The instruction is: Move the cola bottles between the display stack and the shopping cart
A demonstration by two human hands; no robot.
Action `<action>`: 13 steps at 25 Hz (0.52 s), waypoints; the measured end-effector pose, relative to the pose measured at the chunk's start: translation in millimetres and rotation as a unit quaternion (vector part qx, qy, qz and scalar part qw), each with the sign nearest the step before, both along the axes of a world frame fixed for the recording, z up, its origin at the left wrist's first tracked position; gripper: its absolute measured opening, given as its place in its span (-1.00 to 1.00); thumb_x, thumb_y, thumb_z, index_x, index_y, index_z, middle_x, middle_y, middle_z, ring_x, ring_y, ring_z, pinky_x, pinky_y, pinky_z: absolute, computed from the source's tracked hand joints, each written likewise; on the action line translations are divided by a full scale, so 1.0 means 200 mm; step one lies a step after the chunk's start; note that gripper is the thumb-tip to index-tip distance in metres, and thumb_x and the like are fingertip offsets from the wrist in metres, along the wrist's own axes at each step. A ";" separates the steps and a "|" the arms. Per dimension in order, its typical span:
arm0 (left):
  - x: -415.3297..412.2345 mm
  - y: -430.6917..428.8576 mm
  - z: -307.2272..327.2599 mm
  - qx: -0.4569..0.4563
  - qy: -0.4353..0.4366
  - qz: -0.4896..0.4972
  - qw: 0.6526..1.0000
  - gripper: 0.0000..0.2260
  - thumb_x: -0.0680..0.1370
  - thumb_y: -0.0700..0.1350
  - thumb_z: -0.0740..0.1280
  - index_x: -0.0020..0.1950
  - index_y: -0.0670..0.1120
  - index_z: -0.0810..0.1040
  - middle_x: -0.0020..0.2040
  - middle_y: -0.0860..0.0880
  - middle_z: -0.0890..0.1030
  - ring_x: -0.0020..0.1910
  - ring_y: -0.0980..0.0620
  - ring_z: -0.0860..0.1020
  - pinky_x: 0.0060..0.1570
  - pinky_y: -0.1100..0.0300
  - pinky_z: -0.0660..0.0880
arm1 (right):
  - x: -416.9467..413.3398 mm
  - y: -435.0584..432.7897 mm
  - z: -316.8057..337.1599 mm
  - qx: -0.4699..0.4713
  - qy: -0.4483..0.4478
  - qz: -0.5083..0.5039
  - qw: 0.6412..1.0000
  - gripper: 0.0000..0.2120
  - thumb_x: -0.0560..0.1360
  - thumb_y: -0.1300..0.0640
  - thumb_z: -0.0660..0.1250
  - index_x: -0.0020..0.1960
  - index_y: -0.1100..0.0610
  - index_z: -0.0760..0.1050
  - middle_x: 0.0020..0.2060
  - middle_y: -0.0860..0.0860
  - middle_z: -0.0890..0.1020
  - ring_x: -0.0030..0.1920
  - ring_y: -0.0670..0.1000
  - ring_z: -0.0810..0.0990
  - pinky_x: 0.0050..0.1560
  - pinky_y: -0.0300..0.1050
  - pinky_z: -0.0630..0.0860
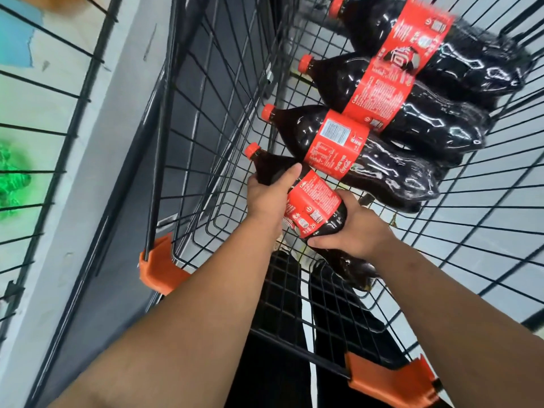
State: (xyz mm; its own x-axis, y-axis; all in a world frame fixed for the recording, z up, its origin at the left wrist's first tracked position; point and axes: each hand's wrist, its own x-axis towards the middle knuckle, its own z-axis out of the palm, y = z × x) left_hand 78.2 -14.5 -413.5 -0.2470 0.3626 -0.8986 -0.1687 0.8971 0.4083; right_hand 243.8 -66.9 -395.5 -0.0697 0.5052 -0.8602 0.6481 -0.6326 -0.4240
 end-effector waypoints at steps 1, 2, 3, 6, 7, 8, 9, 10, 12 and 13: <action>0.00 0.01 0.02 0.006 0.004 -0.006 1.000 -0.43 0.44 0.00 0.60 0.36 -0.01 0.43 0.10 -0.05 0.69 -0.01 -0.02 0.71 -0.04 0.06 0.66 | -0.01 -0.01 0.01 0.005 0.007 -0.009 1.000 0.08 0.14 -0.23 0.62 0.48 -0.18 0.09 0.07 -0.16 0.51 0.06 -0.06 0.50 0.08 -0.13 0.42; 0.00 0.01 0.05 0.012 0.010 -0.006 1.000 -0.42 0.43 0.00 0.61 0.35 -0.01 0.43 0.10 -0.05 0.69 -0.01 -0.02 0.71 -0.03 0.04 0.67 | -0.01 -0.01 0.03 0.008 0.015 -0.019 1.000 0.07 0.14 -0.21 0.63 0.49 -0.17 0.10 0.07 -0.17 0.52 0.08 -0.06 0.51 0.10 -0.14 0.41; 0.00 0.02 0.07 0.020 0.014 -0.005 1.000 -0.40 0.41 0.00 0.62 0.35 -0.01 0.43 0.09 -0.05 0.70 -0.02 -0.02 0.72 -0.01 0.02 0.67 | -0.01 0.00 0.06 0.011 0.021 -0.030 0.999 0.07 0.15 -0.19 0.64 0.49 -0.17 0.11 0.06 -0.18 0.52 0.09 -0.06 0.52 0.12 -0.15 0.41; 0.03 0.05 0.15 0.056 0.020 -0.008 0.998 -0.34 0.34 0.02 0.65 0.35 -0.02 0.44 0.08 -0.05 0.70 -0.03 -0.03 0.72 0.06 -0.08 0.67 | 0.01 0.02 0.15 0.036 0.024 -0.053 0.998 0.05 0.14 -0.14 0.65 0.48 -0.17 0.14 0.03 -0.20 0.53 0.11 -0.05 0.54 0.15 -0.14 0.42; 0.04 0.07 0.19 0.069 0.021 -0.017 0.997 -0.32 0.32 0.05 0.66 0.34 -0.02 0.44 0.08 -0.04 0.70 -0.03 -0.02 0.72 0.06 -0.09 0.67 | 0.01 0.03 0.18 0.047 0.021 -0.059 0.997 0.05 0.15 -0.13 0.65 0.48 -0.17 0.15 0.01 -0.19 0.53 0.10 -0.04 0.54 0.14 -0.15 0.41; 0.05 0.10 0.23 0.083 0.022 -0.032 0.996 -0.30 0.29 0.08 0.65 0.33 -0.02 0.45 0.07 -0.03 0.70 -0.04 -0.01 0.72 0.06 -0.09 0.67 | 0.02 0.04 0.22 0.056 0.017 -0.069 0.996 0.04 0.15 -0.12 0.65 0.48 -0.16 0.15 0.01 -0.19 0.52 0.08 -0.05 0.53 0.11 -0.16 0.40; 0.06 0.12 0.28 0.098 0.023 -0.046 0.994 -0.29 0.26 0.10 0.65 0.32 -0.02 0.46 0.06 -0.02 0.71 -0.05 0.00 0.72 0.06 -0.08 0.67 | 0.02 0.05 0.26 0.066 0.016 -0.082 0.994 0.04 0.15 -0.12 0.65 0.48 -0.16 0.15 0.01 -0.18 0.51 0.07 -0.05 0.52 0.09 -0.17 0.38; 0.07 0.15 0.33 0.115 0.025 -0.057 0.991 -0.29 0.25 0.11 0.65 0.31 -0.01 0.47 0.04 0.00 0.71 -0.06 0.00 0.72 0.06 -0.08 0.67 | 0.02 0.06 0.30 0.078 0.018 -0.098 0.992 0.05 0.15 -0.12 0.66 0.48 -0.16 0.15 0.02 -0.19 0.51 0.07 -0.06 0.52 0.08 -0.18 0.38; 0.10 0.20 0.46 0.146 0.032 -0.083 0.985 -0.33 0.26 0.11 0.65 0.28 0.02 0.48 0.04 0.03 0.71 -0.05 0.02 0.72 0.09 -0.06 0.66 | 0.03 0.06 0.39 0.106 0.030 -0.137 0.984 0.06 0.11 -0.12 0.67 0.47 -0.17 0.18 0.04 -0.22 0.53 0.09 -0.06 0.54 0.11 -0.18 0.40; 0.11 0.22 0.52 0.160 0.037 -0.100 0.981 -0.36 0.26 0.11 0.66 0.25 0.04 0.48 0.04 0.04 0.70 -0.04 0.03 0.71 0.10 -0.05 0.65 | 0.02 0.06 0.44 0.120 0.036 -0.158 0.980 0.06 0.10 -0.11 0.68 0.46 -0.18 0.19 0.05 -0.23 0.54 0.11 -0.06 0.55 0.14 -0.16 0.42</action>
State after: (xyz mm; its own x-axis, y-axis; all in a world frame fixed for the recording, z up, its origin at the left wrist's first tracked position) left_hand 100.3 30.5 -310.1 -0.2033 0.6711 -0.7129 0.0381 0.7330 0.6792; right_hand 248.7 -54.7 -308.0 0.0662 0.6987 -0.7124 0.3996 -0.6728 -0.6227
